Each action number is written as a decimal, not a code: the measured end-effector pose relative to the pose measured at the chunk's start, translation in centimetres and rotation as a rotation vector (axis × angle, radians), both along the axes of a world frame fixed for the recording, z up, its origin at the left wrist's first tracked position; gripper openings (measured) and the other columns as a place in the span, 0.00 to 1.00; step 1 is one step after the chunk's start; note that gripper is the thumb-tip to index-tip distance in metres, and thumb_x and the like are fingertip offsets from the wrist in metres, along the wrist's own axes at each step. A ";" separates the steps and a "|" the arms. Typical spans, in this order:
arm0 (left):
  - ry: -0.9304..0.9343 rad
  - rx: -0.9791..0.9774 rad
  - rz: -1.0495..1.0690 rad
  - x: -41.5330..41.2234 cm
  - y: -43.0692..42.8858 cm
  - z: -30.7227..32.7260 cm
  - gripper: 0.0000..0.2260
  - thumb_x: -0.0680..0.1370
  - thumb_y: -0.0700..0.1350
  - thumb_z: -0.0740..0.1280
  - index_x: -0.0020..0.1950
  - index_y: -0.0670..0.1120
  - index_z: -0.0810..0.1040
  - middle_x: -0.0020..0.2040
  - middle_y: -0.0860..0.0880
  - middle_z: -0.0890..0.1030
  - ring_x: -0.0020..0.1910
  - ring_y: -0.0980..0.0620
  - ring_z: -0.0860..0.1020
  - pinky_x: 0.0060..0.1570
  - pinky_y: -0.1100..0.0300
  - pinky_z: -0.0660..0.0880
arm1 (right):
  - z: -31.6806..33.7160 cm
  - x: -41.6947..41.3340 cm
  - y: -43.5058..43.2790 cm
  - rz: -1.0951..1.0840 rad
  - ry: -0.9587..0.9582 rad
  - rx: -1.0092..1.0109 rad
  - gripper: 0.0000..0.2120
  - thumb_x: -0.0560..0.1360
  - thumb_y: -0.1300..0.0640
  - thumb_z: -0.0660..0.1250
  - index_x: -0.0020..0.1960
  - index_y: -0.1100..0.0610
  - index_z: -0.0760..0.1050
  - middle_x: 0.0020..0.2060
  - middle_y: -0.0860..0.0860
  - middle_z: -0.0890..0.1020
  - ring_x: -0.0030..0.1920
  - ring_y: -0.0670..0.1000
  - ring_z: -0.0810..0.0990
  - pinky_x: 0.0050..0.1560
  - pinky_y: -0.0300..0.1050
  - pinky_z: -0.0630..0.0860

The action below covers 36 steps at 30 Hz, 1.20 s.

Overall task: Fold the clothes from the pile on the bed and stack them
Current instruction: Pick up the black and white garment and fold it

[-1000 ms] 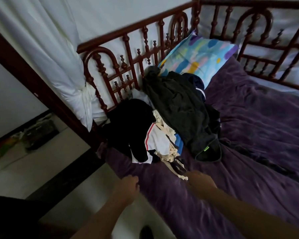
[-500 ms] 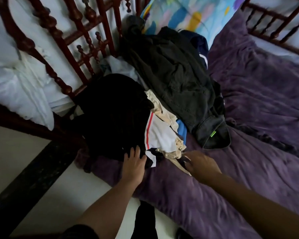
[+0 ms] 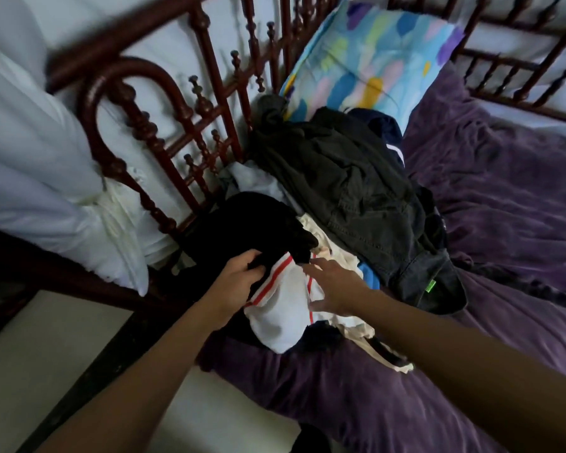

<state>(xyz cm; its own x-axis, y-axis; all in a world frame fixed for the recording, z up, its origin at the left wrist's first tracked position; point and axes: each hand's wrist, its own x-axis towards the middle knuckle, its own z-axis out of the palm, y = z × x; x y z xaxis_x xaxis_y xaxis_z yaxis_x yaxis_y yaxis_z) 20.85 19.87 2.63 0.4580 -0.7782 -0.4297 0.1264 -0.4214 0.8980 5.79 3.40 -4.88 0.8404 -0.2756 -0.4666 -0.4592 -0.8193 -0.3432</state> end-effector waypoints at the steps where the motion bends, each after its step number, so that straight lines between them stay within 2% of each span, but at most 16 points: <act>1: 0.041 -0.032 0.022 0.3 -0.1 1.4 0.14 0.80 0.38 0.60 0.51 0.52 0.83 0.50 0.49 0.84 0.51 0.53 0.82 0.46 0.65 0.77 | 0.4 0.7 0.2 0.010 -0.039 0.014 0.28 0.73 0.48 0.68 0.71 0.49 0.67 0.71 0.52 0.66 0.70 0.57 0.65 0.59 0.53 0.72; 3: 0.090 -0.096 0.105 0.6 0.0 4.7 0.14 0.80 0.39 0.60 0.51 0.52 0.84 0.52 0.47 0.84 0.52 0.50 0.82 0.48 0.60 0.78 | 2.0 1.6 0.7 -0.075 -0.177 0.062 0.13 0.75 0.53 0.65 0.58 0.54 0.78 0.61 0.53 0.76 0.62 0.57 0.74 0.54 0.51 0.73; 5: 0.115 -0.145 0.188 0.4 0.2 7.8 0.10 0.79 0.47 0.63 0.52 0.47 0.82 0.51 0.46 0.83 0.50 0.50 0.82 0.49 0.58 0.78 | 3.9 1.6 0.4 -0.235 -0.284 0.151 0.09 0.77 0.54 0.63 0.52 0.56 0.79 0.52 0.54 0.81 0.54 0.57 0.78 0.50 0.49 0.74; 8: -0.043 -0.196 0.150 -0.6 0.8 12.7 0.13 0.67 0.57 0.72 0.40 0.48 0.78 0.35 0.47 0.78 0.34 0.52 0.77 0.33 0.60 0.75 | 7.4 -0.2 -1.1 -0.337 -0.400 0.196 0.08 0.77 0.52 0.65 0.52 0.56 0.77 0.48 0.53 0.82 0.50 0.56 0.80 0.47 0.49 0.74; 9: -0.115 -0.205 0.106 -1.2 0.9 14.1 0.11 0.65 0.53 0.73 0.38 0.48 0.77 0.32 0.48 0.76 0.30 0.52 0.76 0.29 0.61 0.73 | 8.4 -1.1 -1.8 -0.315 -0.408 0.189 0.11 0.76 0.51 0.67 0.56 0.54 0.76 0.53 0.51 0.82 0.53 0.54 0.80 0.50 0.47 0.74; 11: -0.178 -0.258 0.007 -2.6 0.8 17.0 0.05 0.64 0.43 0.69 0.37 0.47 0.75 0.28 0.49 0.73 0.25 0.53 0.72 0.24 0.62 0.69 | 10.6 -2.9 -2.4 -0.189 -0.385 0.132 0.30 0.72 0.48 0.72 0.71 0.49 0.66 0.66 0.50 0.73 0.63 0.53 0.74 0.59 0.47 0.73; 14: -0.208 -0.372 -0.082 -5.2 0.3 21.3 0.09 0.61 0.35 0.63 0.36 0.48 0.74 0.30 0.48 0.71 0.27 0.54 0.70 0.26 0.64 0.67 | 13.6 -4.8 -1.7 -0.062 -0.404 0.067 0.46 0.68 0.44 0.75 0.77 0.45 0.53 0.74 0.49 0.62 0.70 0.51 0.65 0.66 0.52 0.69; 16: -0.203 -0.429 -0.122 -6.5 0.1 23.7 0.12 0.60 0.33 0.61 0.37 0.48 0.74 0.33 0.48 0.72 0.31 0.54 0.72 0.29 0.65 0.68 | 14.8 -5.4 -0.8 -0.053 -0.433 0.134 0.31 0.71 0.49 0.73 0.71 0.48 0.66 0.67 0.46 0.70 0.63 0.49 0.70 0.63 0.47 0.70; 18: -0.215 -0.431 -0.128 -7.0 0.1 25.4 0.14 0.59 0.33 0.60 0.38 0.49 0.75 0.34 0.49 0.73 0.33 0.54 0.72 0.29 0.64 0.69 | 15.9 -5.9 -0.2 -0.149 -0.489 0.263 0.04 0.75 0.58 0.68 0.47 0.50 0.78 0.44 0.44 0.78 0.46 0.47 0.74 0.48 0.44 0.71; 19: -0.265 -0.405 -0.093 -7.0 0.1 25.8 0.16 0.58 0.33 0.60 0.39 0.49 0.75 0.35 0.49 0.74 0.33 0.54 0.73 0.28 0.64 0.69 | 16.2 -6.2 -0.4 -0.221 -0.556 0.318 0.08 0.75 0.62 0.66 0.40 0.53 0.78 0.37 0.47 0.77 0.40 0.46 0.74 0.43 0.44 0.70; 21: -0.432 -0.327 0.007 -6.7 0.0 25.8 0.19 0.58 0.33 0.60 0.41 0.52 0.78 0.38 0.52 0.78 0.35 0.55 0.75 0.29 0.65 0.71 | 17.1 -7.3 -1.9 -0.428 -0.674 0.452 0.09 0.76 0.68 0.62 0.39 0.63 0.78 0.33 0.55 0.77 0.35 0.47 0.73 0.38 0.43 0.69; 24: -0.592 -0.174 0.076 -6.5 0.0 23.8 0.26 0.68 0.26 0.57 0.45 0.56 0.80 0.46 0.53 0.81 0.41 0.54 0.78 0.34 0.66 0.73 | 19.4 -10.1 -6.3 -0.721 -0.769 0.509 0.13 0.78 0.67 0.59 0.36 0.59 0.74 0.31 0.50 0.74 0.32 0.44 0.72 0.31 0.33 0.67; 29: -0.789 0.031 0.039 -7.7 -0.9 20.7 0.15 0.73 0.27 0.60 0.39 0.46 0.78 0.39 0.45 0.80 0.40 0.50 0.77 0.39 0.61 0.71 | 22.7 -14.2 -11.4 -1.026 -0.901 0.619 0.12 0.78 0.60 0.60 0.38 0.60 0.77 0.32 0.53 0.78 0.31 0.48 0.76 0.31 0.36 0.72; 31: -0.699 -0.006 0.129 -9.5 -2.4 21.0 0.16 0.73 0.27 0.58 0.35 0.43 0.79 0.36 0.45 0.79 0.40 0.48 0.77 0.41 0.59 0.71 | 23.3 -15.3 -12.0 -1.043 -0.900 0.629 0.12 0.78 0.58 0.61 0.38 0.60 0.77 0.30 0.53 0.78 0.29 0.49 0.76 0.29 0.37 0.71; 33: -0.408 -0.110 0.179 -11.7 -3.9 22.5 0.16 0.76 0.32 0.57 0.35 0.43 0.80 0.36 0.43 0.80 0.40 0.46 0.78 0.40 0.61 0.74 | 23.5 -16.6 -12.7 -1.072 -0.880 0.579 0.13 0.77 0.56 0.62 0.37 0.60 0.76 0.30 0.54 0.77 0.31 0.51 0.75 0.33 0.43 0.71; 36: -0.242 -0.168 -0.227 -14.4 -5.5 25.3 0.10 0.72 0.52 0.69 0.47 0.47 0.84 0.48 0.49 0.84 0.48 0.52 0.82 0.42 0.67 0.77 | 22.7 -18.8 -14.0 -1.135 -0.865 0.491 0.12 0.77 0.56 0.64 0.36 0.60 0.74 0.32 0.56 0.75 0.32 0.53 0.73 0.35 0.47 0.69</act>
<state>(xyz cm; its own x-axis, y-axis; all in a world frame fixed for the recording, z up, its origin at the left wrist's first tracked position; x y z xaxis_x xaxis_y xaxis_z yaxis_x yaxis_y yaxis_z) 6.42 14.42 27.96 0.3382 -0.9221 -0.1879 -0.1776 -0.2586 0.9495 -12.99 -10.62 17.85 0.3503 -0.9172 -0.1899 -0.2708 0.0950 -0.9579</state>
